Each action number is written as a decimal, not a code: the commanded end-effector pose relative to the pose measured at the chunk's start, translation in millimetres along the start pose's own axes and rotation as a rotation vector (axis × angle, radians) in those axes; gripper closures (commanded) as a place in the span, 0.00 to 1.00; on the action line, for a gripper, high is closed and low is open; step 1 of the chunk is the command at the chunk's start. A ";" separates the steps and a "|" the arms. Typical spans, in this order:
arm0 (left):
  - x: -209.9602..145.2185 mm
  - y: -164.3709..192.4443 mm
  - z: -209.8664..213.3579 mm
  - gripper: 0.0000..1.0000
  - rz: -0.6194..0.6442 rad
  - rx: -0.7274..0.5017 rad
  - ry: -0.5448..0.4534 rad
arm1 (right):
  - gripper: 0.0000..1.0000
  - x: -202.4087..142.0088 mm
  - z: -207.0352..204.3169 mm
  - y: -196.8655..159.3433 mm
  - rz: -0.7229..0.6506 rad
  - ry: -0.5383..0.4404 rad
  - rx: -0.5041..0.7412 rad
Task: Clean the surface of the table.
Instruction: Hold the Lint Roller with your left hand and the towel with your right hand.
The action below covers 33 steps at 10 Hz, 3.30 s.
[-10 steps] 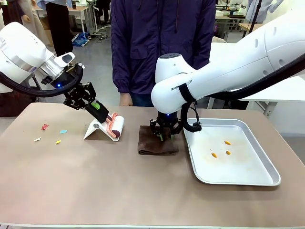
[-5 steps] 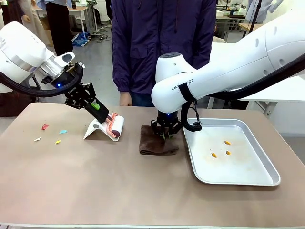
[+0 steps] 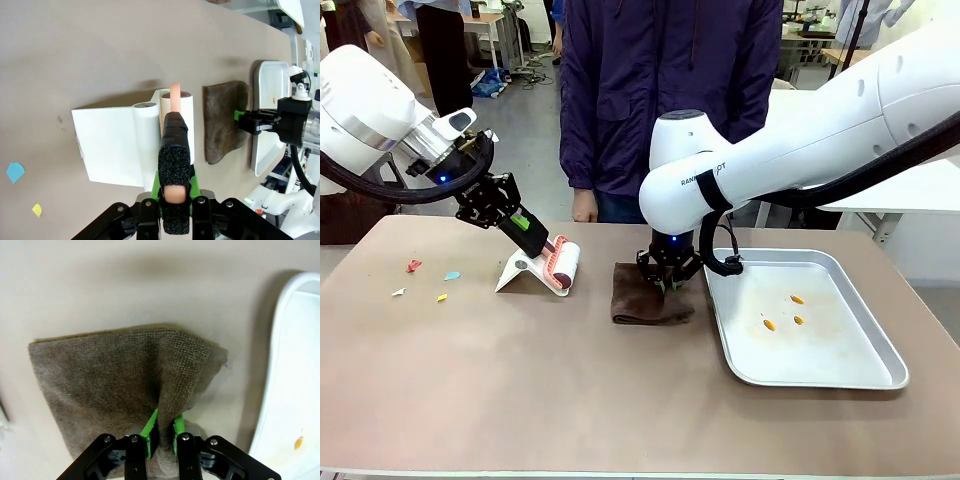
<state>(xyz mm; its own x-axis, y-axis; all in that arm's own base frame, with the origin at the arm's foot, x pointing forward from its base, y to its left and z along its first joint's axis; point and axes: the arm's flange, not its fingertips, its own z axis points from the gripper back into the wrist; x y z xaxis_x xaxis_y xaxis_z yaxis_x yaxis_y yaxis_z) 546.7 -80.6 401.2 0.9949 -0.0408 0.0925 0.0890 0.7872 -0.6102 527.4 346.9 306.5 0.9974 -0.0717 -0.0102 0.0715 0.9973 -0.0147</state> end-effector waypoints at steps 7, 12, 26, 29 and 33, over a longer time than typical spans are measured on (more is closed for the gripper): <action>-16.9 3.0 29.9 1.00 -0.043 -0.276 -0.060 | 1.00 8.7 -10.4 -42.4 0.108 0.145 0.546; -21.5 41.1 65.0 0.87 0.000 -0.515 0.018 | 1.00 -25.9 5.3 -77.6 0.335 0.113 0.926; -185.6 240.5 237.7 0.87 -0.024 -0.764 0.066 | 1.00 -165.6 15.4 -429.0 -0.371 -0.116 1.630; -202.6 303.9 259.6 0.87 0.149 -0.780 -0.103 | 1.00 -199.1 28.9 -498.5 -0.468 -0.264 1.661; -212.4 312.0 248.1 0.87 0.157 -0.761 -0.097 | 1.00 -175.4 19.3 -543.7 -0.497 -0.312 1.646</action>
<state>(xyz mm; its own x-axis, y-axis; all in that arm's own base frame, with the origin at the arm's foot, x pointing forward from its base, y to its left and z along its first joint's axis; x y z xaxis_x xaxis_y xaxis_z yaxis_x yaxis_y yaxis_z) 350.0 333.9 375.9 0.9886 0.1503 0.0013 -0.0165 0.1170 -0.9930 314.4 -182.2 333.0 0.8282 -0.5426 -0.1404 0.0951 -0.1108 0.9893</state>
